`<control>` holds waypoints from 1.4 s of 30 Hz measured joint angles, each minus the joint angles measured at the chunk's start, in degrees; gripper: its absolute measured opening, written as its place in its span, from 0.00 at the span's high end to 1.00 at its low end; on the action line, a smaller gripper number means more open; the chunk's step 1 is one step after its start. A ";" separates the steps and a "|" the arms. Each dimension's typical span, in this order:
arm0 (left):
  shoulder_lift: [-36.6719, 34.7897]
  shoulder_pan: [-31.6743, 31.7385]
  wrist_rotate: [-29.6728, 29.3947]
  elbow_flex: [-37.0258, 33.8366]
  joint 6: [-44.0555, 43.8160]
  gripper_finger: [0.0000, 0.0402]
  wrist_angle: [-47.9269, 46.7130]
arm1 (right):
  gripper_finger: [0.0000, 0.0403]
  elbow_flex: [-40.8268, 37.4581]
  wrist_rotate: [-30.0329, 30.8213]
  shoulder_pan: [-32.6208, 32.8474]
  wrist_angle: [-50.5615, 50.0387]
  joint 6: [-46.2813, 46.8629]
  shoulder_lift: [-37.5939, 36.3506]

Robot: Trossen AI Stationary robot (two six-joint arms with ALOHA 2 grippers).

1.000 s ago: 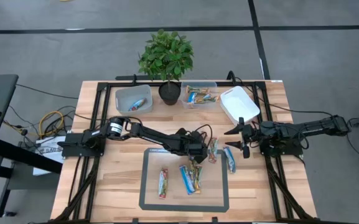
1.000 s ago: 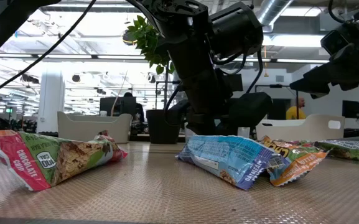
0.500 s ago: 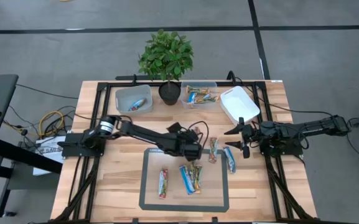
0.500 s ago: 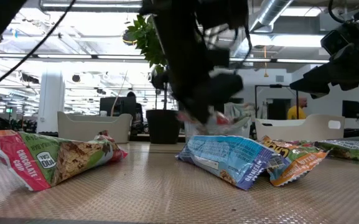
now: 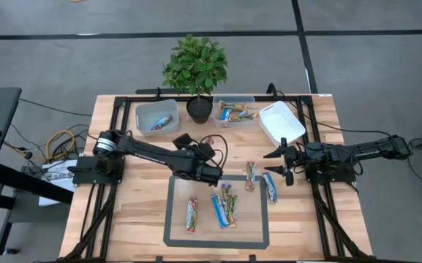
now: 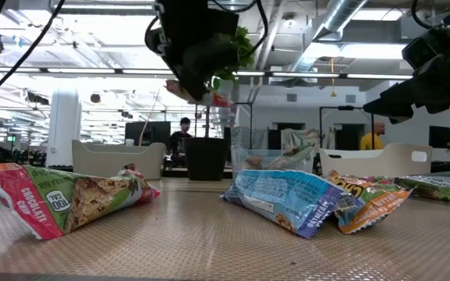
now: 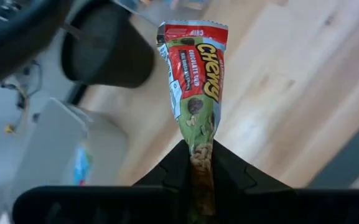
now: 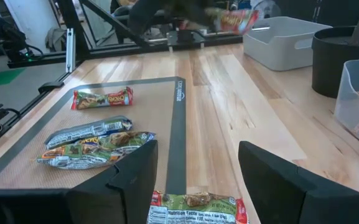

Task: Pick and place Granola Bars by type
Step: Put the red granola bar into the gray bin

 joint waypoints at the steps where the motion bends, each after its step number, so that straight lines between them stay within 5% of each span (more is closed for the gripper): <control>1: -0.35 0.02 -0.72 0.00 0.07 0.91 -0.52 | 0.46 0.01 0.00 -0.01 0.00 0.00 -0.01; 9: -4.40 2.50 -12.20 -1.58 2.62 0.91 -4.99 | 0.46 0.01 0.00 -0.01 0.00 0.00 0.01; 17: -13.71 8.45 -12.21 -11.56 2.02 0.91 -6.35 | 0.46 0.00 0.00 0.00 0.00 0.00 0.00; 25: -22.64 14.61 -6.47 -22.17 1.02 0.91 -1.62 | 0.46 0.01 0.00 0.01 0.00 0.00 0.01; 35: -32.30 25.67 12.56 -29.92 9.63 0.91 17.60 | 0.46 0.00 0.00 0.01 0.00 0.00 -0.01; 42: -33.01 31.31 13.94 -29.89 14.55 0.91 15.63 | 0.46 0.01 0.00 0.01 0.00 0.00 -0.01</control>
